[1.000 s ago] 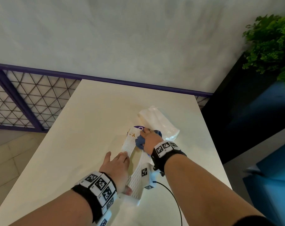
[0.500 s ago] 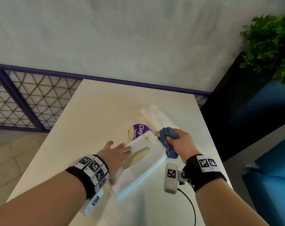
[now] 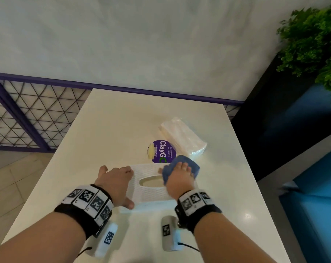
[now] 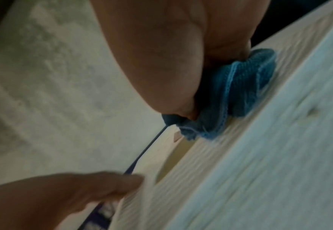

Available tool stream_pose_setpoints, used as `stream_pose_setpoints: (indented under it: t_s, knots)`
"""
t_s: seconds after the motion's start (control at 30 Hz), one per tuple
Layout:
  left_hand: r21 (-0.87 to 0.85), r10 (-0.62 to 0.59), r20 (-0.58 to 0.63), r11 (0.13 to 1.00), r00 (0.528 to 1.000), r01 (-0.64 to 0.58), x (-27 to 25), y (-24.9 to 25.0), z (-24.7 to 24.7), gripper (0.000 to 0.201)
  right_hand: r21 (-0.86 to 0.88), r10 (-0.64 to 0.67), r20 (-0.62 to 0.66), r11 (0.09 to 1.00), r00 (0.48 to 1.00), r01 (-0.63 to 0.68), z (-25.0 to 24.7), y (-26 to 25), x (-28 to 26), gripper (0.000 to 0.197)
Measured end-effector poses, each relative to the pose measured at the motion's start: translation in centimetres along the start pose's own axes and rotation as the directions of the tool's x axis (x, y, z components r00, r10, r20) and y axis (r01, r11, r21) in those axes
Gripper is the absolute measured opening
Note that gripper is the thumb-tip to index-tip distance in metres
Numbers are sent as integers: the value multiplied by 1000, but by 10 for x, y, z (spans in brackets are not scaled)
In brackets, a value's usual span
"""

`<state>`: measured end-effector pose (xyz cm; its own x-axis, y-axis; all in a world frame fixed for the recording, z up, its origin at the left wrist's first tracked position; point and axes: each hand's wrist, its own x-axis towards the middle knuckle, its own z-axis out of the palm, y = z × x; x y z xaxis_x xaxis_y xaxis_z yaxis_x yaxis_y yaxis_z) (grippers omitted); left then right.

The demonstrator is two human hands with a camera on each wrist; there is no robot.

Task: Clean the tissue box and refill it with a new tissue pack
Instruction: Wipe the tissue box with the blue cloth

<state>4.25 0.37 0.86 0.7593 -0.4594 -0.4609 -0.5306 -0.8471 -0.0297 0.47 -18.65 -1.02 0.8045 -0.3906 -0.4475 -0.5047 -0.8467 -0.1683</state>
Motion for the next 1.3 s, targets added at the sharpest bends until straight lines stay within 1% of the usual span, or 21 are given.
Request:
stream_pose_setpoints:
  t_s: [0.07, 0.13, 0.23, 0.27, 0.33, 0.37, 0.43, 0.47, 0.5, 0.53, 0.57, 0.63, 0.7, 0.77, 0.9, 1.0, 1.03, 1.13, 1.17, 1.23, 1.3]
  knots:
    - [29, 13, -26, 1000, 1000, -12, 2, 0, -2, 83, -10, -124, 57, 992, 991, 124, 8, -27, -4, 82]
    - [72, 11, -61, 997, 998, -7, 4, 2, -3, 73, -73, -233, 120, 967, 965, 243, 9, -40, -7, 79]
    - [95, -4, -49, 995, 999, 9, 6, 5, -2, 79, -209, -314, 217, 910, 924, 358, -3, -17, 8, 73]
    - [88, -3, -51, 996, 999, 8, 6, 5, -2, 81, -260, -299, 223, 899, 928, 352, -10, -5, 16, 65]
    - [51, 0, -57, 999, 998, 3, 5, 5, -1, 84, -274, -212, 189, 926, 959, 259, -19, 12, 29, 46]
    - [27, -1, -55, 1000, 998, 3, 5, 4, 0, 85, -268, -155, 186, 942, 970, 201, -22, 11, 33, 39]
    - [-1, -5, -48, 1000, 999, 5, 5, 2, 2, 85, -286, -99, 182, 947, 978, 149, -21, -7, 31, 28]
    - [3, -5, -48, 1000, 999, 5, 6, 2, 2, 85, -306, -97, 189, 940, 977, 152, -15, -20, 25, 28]
    - [19, -4, -51, 1000, 999, 5, 6, 2, 3, 84, -289, -142, 203, 937, 969, 198, -6, -33, 18, 40]
    - [40, -5, -58, 999, 998, 7, 7, 4, 3, 82, -269, -219, 211, 924, 953, 272, 3, -46, 9, 54]
    - [65, -7, -67, 998, 998, 12, 7, 5, 3, 79, -269, -305, 201, 897, 931, 352, 11, -54, 3, 62]
    - [104, -9, -71, 994, 997, 16, 8, 9, 1, 76, -356, -413, 168, 822, 895, 446, 9, -54, -1, 62]
    - [123, -3, -49, 992, 999, 9, 8, 11, -2, 78, -410, -439, 172, 782, 882, 469, -7, -35, 8, 52]
    - [120, -5, -36, 993, 999, 10, 9, 11, -2, 83, -425, -376, 160, 808, 913, 408, -24, -9, 10, 42]
    - [85, -11, -35, 996, 999, 14, 8, 8, 1, 84, -418, -194, 121, 880, 973, 227, -45, 27, 16, 36]
    - [63, -2, -60, 998, 998, 6, 7, 6, 3, 83, -435, -133, 157, 880, 979, 189, -49, 39, 21, 38]
    - [48, 4, -71, 999, 997, 0, 7, 4, 4, 84, -369, -135, 128, 913, 983, 173, -43, 42, 22, 42]
    - [-21, 17, -106, 1000, 994, -20, 7, 1, 8, 95, -228, -128, 66, 964, 990, 140, -17, 36, 11, 72]
    - [-54, 14, -114, 998, 993, -20, 8, 1, 9, 100, -174, -135, 75, 974, 988, 146, -8, 31, 9, 75]
    - [-109, -2, -98, 994, 995, -9, 8, 2, 8, 105, -73, -202, 120, 975, 972, 212, 1, 8, 4, 74]
    - [-122, -2, -77, 992, 997, -8, 10, 3, 8, 100, -38, -294, 170, 952, 941, 304, 8, -23, -4, 73]
